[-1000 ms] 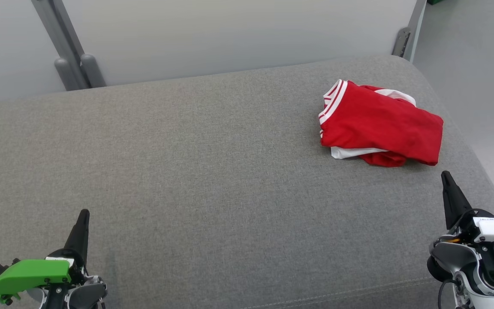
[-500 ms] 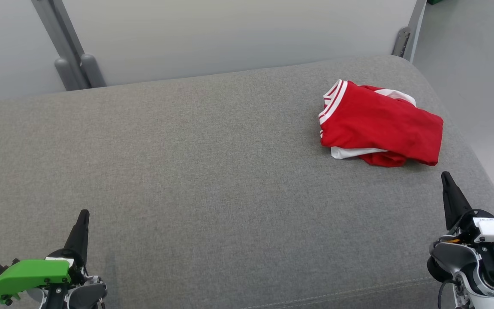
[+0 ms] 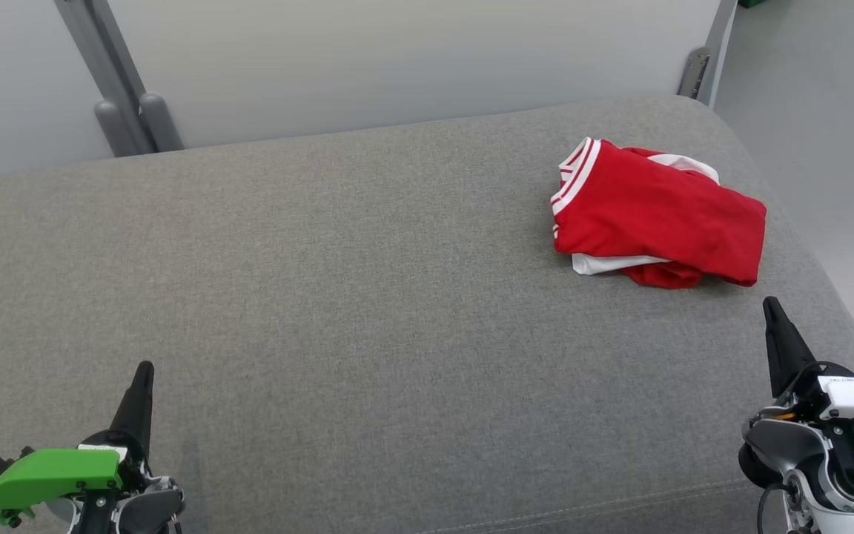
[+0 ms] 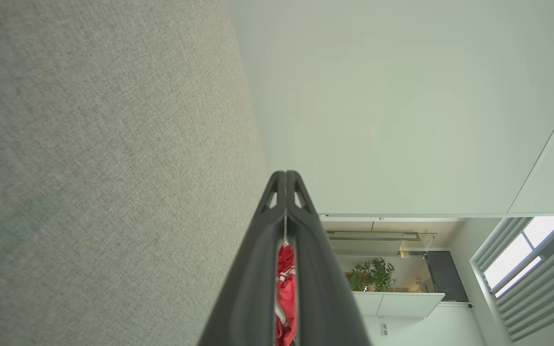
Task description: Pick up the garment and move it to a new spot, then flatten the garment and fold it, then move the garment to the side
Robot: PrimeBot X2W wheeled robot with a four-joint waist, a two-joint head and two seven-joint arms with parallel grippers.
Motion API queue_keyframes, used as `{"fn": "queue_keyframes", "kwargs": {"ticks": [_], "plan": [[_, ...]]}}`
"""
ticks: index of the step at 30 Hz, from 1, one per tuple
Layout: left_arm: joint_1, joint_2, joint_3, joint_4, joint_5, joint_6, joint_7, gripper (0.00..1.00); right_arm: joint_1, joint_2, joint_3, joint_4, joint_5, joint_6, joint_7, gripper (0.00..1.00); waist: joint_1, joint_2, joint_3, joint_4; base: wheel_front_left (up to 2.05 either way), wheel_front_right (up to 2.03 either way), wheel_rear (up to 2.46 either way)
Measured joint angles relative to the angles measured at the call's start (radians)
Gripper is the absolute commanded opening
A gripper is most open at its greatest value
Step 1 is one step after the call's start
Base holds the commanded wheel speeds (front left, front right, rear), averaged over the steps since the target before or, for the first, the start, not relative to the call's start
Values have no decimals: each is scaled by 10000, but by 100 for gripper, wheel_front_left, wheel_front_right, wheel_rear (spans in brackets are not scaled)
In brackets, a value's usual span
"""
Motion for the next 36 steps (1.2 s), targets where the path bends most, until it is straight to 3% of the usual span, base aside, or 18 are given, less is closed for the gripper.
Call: {"fn": "queue_keyframes", "kwargs": {"ticks": [36], "plan": [[-15, -4, 23, 25, 0, -2, 2, 0, -7, 4, -25, 8, 0, 0, 2, 0, 0, 0, -1, 0, 0, 0, 0]]}}
